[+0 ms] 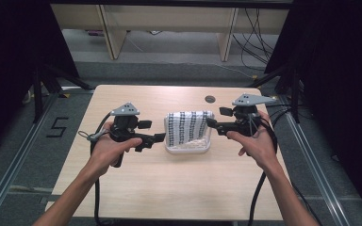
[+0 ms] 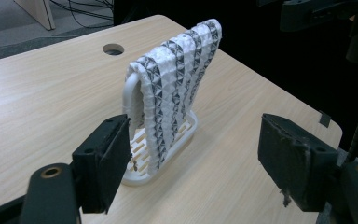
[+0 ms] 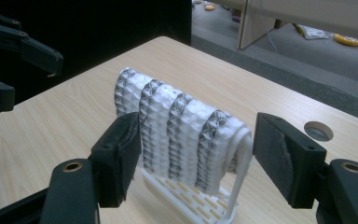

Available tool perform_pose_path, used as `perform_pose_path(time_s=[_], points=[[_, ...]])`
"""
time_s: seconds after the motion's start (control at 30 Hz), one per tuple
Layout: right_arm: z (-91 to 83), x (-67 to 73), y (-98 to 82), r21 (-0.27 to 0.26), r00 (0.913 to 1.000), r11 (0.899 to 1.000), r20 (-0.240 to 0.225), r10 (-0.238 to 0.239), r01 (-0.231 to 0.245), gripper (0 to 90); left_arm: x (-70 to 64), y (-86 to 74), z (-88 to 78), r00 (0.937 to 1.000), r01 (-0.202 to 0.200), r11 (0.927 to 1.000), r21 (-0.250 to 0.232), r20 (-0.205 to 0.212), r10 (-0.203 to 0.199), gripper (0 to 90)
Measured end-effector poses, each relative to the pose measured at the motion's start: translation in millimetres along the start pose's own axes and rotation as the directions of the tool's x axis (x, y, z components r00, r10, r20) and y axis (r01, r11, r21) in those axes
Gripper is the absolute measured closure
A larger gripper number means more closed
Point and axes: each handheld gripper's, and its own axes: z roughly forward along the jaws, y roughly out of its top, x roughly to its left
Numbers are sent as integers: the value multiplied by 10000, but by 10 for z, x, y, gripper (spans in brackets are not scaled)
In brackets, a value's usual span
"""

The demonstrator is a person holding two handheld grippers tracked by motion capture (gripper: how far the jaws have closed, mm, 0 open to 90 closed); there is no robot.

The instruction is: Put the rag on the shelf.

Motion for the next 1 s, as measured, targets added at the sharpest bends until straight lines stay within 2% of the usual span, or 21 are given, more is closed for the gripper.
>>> perform_pose_path(time_s=[0.03, 0.07, 0.1, 0.17, 0.3, 0.33, 0.37, 0.43, 0.5, 0.53, 0.57, 0.6, 0.63, 0.67, 0.7, 0.77, 0.8, 0.83, 0.9, 0.93, 1.0], points=[[-8, -5, -10, 34, 10000, 10000, -27, -66, 66, 335, -10, -15, -5, 10000, -23, 10000, -11, -67, 23, 250], [-23, 9, -23, 86, 9999, 9999, -23, 127, -127, 334, -14, -29, -11, 10000, -67, 10000, 28, -70, 68, 250], [-14, -9, -41, -91, 9999, 9999, -25, -103, 103, 333, -18, -44, -14, 10000, -67, 10000, 39, -46, 67, 250], [-25, 4, -76, -87, 10000, 9999, -17, 81, -81, 332, -26, -79, -17, 10000, -89, 10000, 30, -15, 89, 250], [-40, -4, -144, 11, 10000, 10000, -68, -16, 16, 331, -48, -143, -17, 9998, -59, 10000, 26, 206, 58, 250], [-50, 11, -161, 53, 9999, 9999, -44, 127, -127, 331, -53, -158, -17, 9997, -34, 10000, 33, 236, 34, 250], [-50, 5, -177, -5, 10000, 10000, -99, -10, 10, 331, -53, -174, -20, 9996, -51, 10000, 45, 276, 50, 250], [-64, 30, -213, 53, 9998, 9998, -137, 176, -175, 329, -56, -206, -23, 9994, -4, 10000, -2, 350, 4, 250], [-58, 29, -241, -83, 9999, 10000, -129, -31, 29, 327, -56, -239, -26, 9992, 41, 10000, 6, 398, -41, 250], [-73, 44, -256, 23, 9999, 10000, -118, 67, -66, 325, -52, -254, -23, 9989, 58, 10000, -12, 472, -57, 250], [-62, 58, -277, -86, 9996, 9997, -182, 206, -208, 323, -51, -268, -21, 9986, 81, 10000, -37, 526, -79, 250], [-63, 48, -281, -23, 9997, 10000, -224, 43, -43, 322, -48, -285, -19, 9984, 83, 10000, -34, 564, -81, 250], [-68, 55, -297, -61, 9999, 10000, -98, 57, -57, 321, -49, -296, -23, 9987, 71, 10000, -28, 509, -69, 250], [-74, 67, -302, 40, 9997, 9999, -184, 163, -162, 321, -45, -316, -24, 9989, 50, 10000, -56, 464, -48, 250], [-66, 65, -319, -60, 9998, 10000, -192, 35, -36, 320, -38, -335, -23, 9986, 64, 10000, -45, 519, -61, 250], [-59, 83, -344, -51, 9993, 9999, -346, 155, -157, 319, -28, -372, -25, 9983, 177, 9998, -6, 558, -177, 250], [-64, 101, -361, -9, 9995, 9998, -218, 221, -222, 319, -19, -396, -23, 9980, 192, 9998, -80, 609, -187, 250], [-54, 85, -372, -72, 9991, 10000, -411, -46, 43, 318, -16, -413, -25, 9978, 250, 9997, -59, 611, -246, 250], [-66, 125, -404, 10, 9994, 9997, -253, 243, -243, 318, -6, -450, -24, 9979, 253, 9996, -126, 597, -245, 250], [-64, 112, -410, 40, 9994, 10000, -344, 65, -63, 318, 4, -478, -25, 9973, 268, 9995, -142, 693, -257, 250], [-57, 140, -443, -1, 9991, 9998, -377, 189, -189, 318, 3, -499, -36, 9980, 236, 9997, -43, 583, -233, 250]])
